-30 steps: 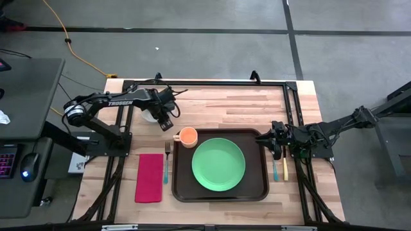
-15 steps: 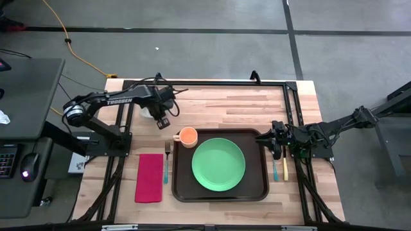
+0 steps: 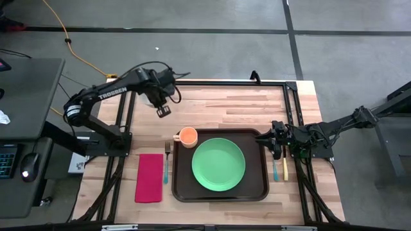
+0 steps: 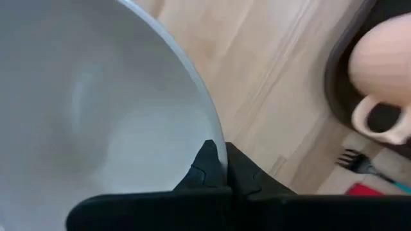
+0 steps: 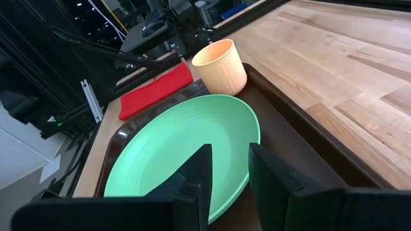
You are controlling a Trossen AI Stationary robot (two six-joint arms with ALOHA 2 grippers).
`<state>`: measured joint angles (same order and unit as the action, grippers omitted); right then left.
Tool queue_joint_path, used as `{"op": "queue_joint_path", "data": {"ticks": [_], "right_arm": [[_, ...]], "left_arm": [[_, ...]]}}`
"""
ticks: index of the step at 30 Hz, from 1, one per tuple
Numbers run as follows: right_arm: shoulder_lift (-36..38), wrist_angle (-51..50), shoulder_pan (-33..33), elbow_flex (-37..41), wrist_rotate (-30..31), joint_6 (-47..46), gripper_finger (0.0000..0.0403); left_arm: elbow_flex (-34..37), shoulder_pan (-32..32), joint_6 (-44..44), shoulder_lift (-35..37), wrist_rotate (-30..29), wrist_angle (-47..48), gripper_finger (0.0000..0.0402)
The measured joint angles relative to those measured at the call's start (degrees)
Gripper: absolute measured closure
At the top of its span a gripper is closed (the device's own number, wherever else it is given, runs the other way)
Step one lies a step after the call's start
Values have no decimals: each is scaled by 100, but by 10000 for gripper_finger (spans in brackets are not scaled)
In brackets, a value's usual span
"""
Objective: Set up tray
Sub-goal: Put the gray bowl on top of the green plate on the brown serving tray
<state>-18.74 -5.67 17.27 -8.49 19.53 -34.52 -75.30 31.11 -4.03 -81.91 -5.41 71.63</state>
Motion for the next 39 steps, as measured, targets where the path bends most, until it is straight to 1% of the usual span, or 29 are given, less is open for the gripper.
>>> {"op": "queue_joint_path", "data": {"ticks": [4, 9, 16, 20, 26, 36, 39], "right_arm": [[2, 0, -1, 0, 0, 0, 325], [1, 0, 0, 0, 0, 1, 325], [0, -2, -1, 0, 0, 2, 325], [1, -2, -1, 0, 0, 2, 325], [0, -2, 1, 0, 0, 2, 325], [2, -2, -1, 0, -105, 2, 325], [1, -4, -1, 0, -105, 2, 325]], "left_arm": [[-715, -110, 83, 0, -45, 436, 389], [-1502, -541, 209, 0, -338, 812, 389], [-2183, -1279, 709, 7, -461, 999, 389], [-2345, -1662, 1024, 0, -468, 1046, 389], [-2374, -2261, 1453, -188, -487, 1069, 389], [-2376, -3035, 1700, -764, -455, 1067, 389], [-2560, -3221, 1803, -965, -442, 1093, 389]]}}
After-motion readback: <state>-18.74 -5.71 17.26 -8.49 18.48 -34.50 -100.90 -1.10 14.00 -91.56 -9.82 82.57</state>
